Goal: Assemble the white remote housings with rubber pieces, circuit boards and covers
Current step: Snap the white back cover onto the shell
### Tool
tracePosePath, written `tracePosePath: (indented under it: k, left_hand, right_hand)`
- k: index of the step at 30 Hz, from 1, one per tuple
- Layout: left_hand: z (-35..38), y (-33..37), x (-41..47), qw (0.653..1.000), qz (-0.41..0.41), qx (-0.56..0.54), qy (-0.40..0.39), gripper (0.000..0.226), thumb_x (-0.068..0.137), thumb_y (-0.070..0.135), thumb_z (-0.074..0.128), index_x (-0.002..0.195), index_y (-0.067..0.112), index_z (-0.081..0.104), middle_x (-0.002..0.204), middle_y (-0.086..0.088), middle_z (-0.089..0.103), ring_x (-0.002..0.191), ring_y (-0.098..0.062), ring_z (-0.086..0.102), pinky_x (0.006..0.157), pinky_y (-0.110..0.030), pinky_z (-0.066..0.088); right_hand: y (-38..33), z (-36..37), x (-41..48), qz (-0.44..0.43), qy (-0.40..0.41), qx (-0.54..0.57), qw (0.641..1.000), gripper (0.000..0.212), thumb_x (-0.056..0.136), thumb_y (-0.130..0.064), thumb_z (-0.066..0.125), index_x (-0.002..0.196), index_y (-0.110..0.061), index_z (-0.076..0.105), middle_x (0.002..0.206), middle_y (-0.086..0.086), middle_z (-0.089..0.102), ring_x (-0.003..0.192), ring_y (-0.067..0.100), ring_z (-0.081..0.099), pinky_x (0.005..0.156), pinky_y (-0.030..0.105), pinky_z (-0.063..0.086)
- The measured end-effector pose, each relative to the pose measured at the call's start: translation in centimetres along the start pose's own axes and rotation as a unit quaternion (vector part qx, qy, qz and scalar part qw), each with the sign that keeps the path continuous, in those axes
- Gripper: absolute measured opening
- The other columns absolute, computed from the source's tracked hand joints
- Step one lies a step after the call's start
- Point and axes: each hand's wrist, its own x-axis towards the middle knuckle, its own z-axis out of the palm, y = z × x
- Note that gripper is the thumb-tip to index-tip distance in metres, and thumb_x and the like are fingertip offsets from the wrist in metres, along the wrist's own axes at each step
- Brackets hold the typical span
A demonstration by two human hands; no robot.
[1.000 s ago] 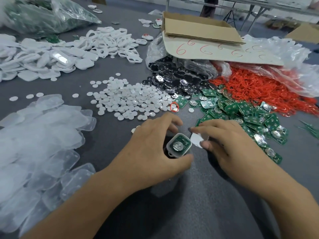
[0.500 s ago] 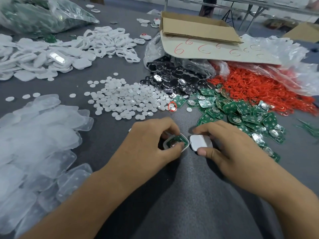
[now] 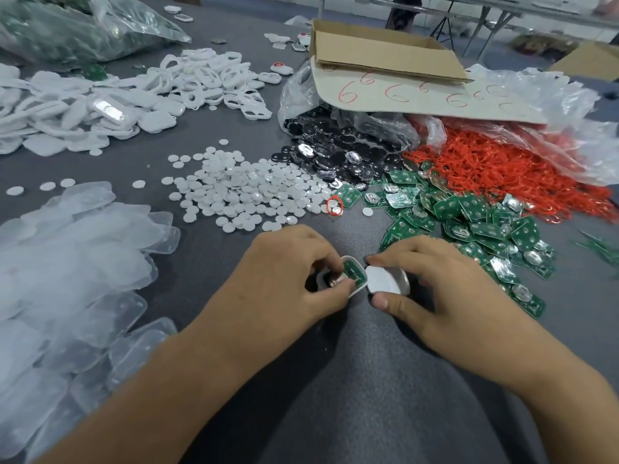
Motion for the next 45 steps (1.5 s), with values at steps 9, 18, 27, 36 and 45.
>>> tracePosePath:
  k: [9,18,27,36,45]
  left_hand:
    - [0.2,0.1,0.0,1.0,-0.007,-0.018,0.01,0.011,0.08,0.032,0.077,0.085,0.023,0.074,0.085,0.011,0.068,0.082,-0.007,0.065,0.077,-0.031,0.055]
    - [0.2,-0.3,0.1,1.0,-0.006,-0.021,-0.004,0.016,0.081,0.034,0.08,0.091,0.022,0.076,0.094,0.012,0.065,0.088,-0.008,0.065,0.082,-0.032,0.058]
    - [0.6,-0.1,0.1,0.999,-0.023,-0.036,0.016,0.016,0.081,0.035,0.081,0.09,0.025,0.073,0.093,0.014,0.063,0.088,-0.004,0.063,0.08,-0.026,0.054]
    - [0.5,0.0,0.1,0.998,-0.041,-0.04,0.006,0.017,0.081,0.034,0.082,0.092,0.022,0.076,0.094,0.013,0.064,0.086,-0.003,0.064,0.081,-0.027,0.054]
    - [0.5,-0.1,0.1,0.996,-0.07,-0.06,0.007,0.019,0.078,0.037,0.084,0.087,0.023,0.076,0.093,0.011,0.065,0.081,-0.002,0.066,0.078,-0.024,0.057]
  right_hand:
    - [-0.7,0.8,0.3,-0.021,0.036,0.023,0.999,0.036,0.087,-0.04,0.072,0.122,-0.034,0.066,0.112,-0.017,0.059,0.11,0.007,0.051,0.098,0.02,0.037]
    - [-0.6,1.3,0.5,-0.002,0.059,0.044,0.997,0.024,0.087,-0.039,0.071,0.11,-0.034,0.071,0.107,-0.018,0.062,0.106,0.006,0.054,0.094,0.019,0.039]
    - [-0.7,1.3,0.5,-0.003,0.061,0.048,0.997,0.02,0.087,-0.039,0.071,0.107,-0.034,0.071,0.106,-0.018,0.063,0.105,0.007,0.055,0.094,0.025,0.042]
    - [-0.6,1.3,0.5,-0.004,0.061,0.042,0.997,0.02,0.087,-0.038,0.072,0.106,-0.033,0.07,0.105,-0.017,0.063,0.105,0.008,0.056,0.095,0.026,0.042]
    - [-0.7,1.3,0.6,0.001,0.052,0.038,0.998,0.021,0.088,-0.042,0.069,0.107,-0.035,0.069,0.106,-0.019,0.061,0.105,0.005,0.054,0.093,0.02,0.04]
